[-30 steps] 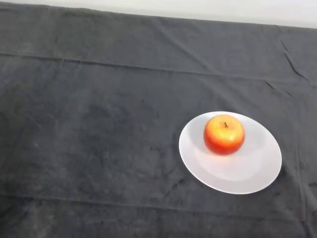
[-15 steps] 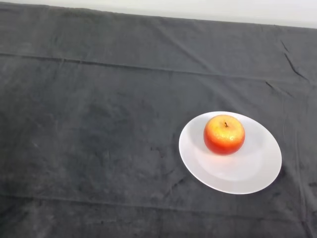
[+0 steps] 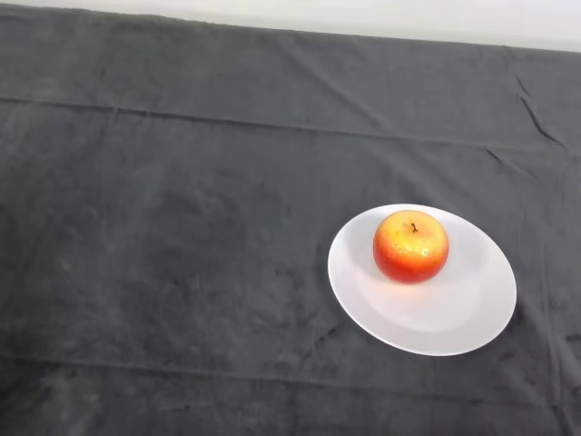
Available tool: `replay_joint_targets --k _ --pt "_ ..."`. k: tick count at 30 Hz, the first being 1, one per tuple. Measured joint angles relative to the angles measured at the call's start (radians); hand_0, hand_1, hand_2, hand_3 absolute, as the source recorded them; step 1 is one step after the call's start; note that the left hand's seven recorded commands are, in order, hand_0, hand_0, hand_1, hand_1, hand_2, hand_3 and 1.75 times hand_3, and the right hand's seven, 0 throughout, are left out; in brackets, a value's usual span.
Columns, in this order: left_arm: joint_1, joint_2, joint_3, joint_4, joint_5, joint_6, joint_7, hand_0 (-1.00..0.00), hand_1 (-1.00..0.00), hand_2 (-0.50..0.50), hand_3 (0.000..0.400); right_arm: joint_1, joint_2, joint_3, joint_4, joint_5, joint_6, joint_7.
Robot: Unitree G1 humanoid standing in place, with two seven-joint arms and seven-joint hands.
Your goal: Move the apple to the plate
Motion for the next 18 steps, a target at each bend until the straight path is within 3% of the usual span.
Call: replay_joint_targets --k 6,18 --pt "0.0 -0.008 0.025 0.0 0.013 0.0 -0.008 0.0 0.0 0.0 0.0 0.0 0.0 0.0063 0.0 0.0044 0.0 0.0001" --pt "0.0 -0.012 0.025 0.0 0.018 0.0 -0.027 0.0 0.0 0.0 0.0 0.0 0.0 0.0072 0.0 0.0046 0.0 0.0001"
